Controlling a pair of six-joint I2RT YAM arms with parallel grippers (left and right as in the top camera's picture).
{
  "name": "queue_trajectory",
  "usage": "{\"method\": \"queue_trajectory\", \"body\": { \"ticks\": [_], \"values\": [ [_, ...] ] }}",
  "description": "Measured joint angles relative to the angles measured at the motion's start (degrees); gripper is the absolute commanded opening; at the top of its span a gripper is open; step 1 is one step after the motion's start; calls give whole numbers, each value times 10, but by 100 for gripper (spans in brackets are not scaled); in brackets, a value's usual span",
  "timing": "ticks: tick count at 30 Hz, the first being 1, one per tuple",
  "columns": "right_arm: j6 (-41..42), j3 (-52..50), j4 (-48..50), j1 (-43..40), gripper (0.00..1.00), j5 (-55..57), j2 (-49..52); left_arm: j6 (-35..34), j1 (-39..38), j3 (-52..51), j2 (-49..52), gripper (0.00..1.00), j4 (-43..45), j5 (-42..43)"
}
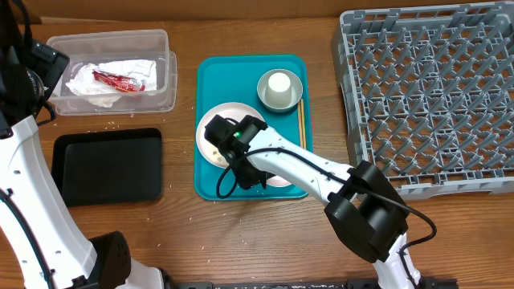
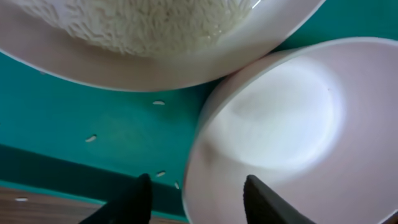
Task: Sort waste into correct bins and load items into the dishwasher
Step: 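Lower the right gripper onto the small white dish beside the plate, then close the right gripper on the rim of the small white dish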
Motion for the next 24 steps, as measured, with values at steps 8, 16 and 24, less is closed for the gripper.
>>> {"method": "queue_trajectory", "body": {
  "ticks": [8, 16, 24],
  "values": [
    [2, 0, 6, 0, 35, -3, 0, 0, 0, 0, 0, 100, 0, 0],
    [2, 0, 13, 0, 32, -16, 0, 0, 0, 0, 0, 100, 0, 0],
    [2, -24, 39, 0, 33, -20, 0, 0, 0, 0, 0, 100, 0, 0]
  ]
}}
